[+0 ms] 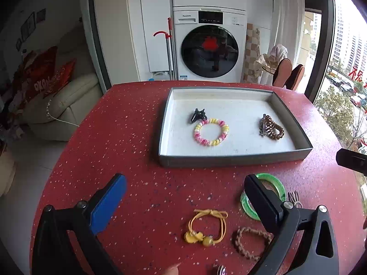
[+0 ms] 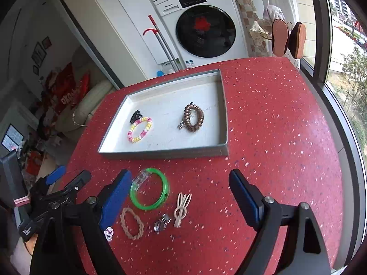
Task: Organize jewelry
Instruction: 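Withdraw both open tools from the tray back over the remaining jewelry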
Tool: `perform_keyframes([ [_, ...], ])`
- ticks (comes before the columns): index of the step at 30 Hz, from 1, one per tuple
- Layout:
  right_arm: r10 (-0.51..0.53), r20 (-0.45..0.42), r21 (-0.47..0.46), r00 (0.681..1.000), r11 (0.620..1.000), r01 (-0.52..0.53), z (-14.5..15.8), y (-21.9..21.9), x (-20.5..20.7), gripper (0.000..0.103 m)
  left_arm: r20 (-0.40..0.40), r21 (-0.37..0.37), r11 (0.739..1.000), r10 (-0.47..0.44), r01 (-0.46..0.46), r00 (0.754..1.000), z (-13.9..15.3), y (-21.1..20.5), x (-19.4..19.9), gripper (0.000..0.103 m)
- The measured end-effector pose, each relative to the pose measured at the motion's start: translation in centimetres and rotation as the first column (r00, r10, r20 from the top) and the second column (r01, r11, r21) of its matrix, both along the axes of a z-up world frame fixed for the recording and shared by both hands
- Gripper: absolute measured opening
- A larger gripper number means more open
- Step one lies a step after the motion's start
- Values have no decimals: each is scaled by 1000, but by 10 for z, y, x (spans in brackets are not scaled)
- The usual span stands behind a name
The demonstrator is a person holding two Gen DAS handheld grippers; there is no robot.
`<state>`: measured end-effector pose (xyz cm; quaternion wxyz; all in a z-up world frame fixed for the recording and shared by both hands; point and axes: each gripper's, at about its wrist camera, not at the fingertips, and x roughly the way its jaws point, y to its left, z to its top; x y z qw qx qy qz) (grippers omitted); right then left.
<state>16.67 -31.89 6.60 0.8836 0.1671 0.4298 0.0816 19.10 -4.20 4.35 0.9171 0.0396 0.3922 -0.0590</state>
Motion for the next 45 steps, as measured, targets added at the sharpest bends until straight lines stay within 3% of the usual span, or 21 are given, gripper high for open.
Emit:
perform_keyframes([
  [4,17,-18,-4,1000,1000,-17,-7,6,-16,89,-22,0,1000,3,-3,1000,-10,12,-22,103],
  [10,60,-124,-21,990,998,-63,-29,18,-28,89,-65,0,1000,-26,26,998,-29,18,-57,103],
  [16,51,-191,-83,980,994,-67,-55,28,-39,89,-111,-46,999,-14,9,994,-46,26,-82,103],
  [30,6,-197,-243,980,968,-55,-68,33,-36,88,-120,6,999,-37,38,992,-54,13,-99,103],
  [37,4,-197,-268,980,962,-57,-73,39,-26,70,-104,29,998,-53,56,993,-52,5,-101,103],
  [45,12,-185,-296,983,953,-68,-78,52,-14,59,-121,46,998,-43,49,992,-56,1,-97,103],
])
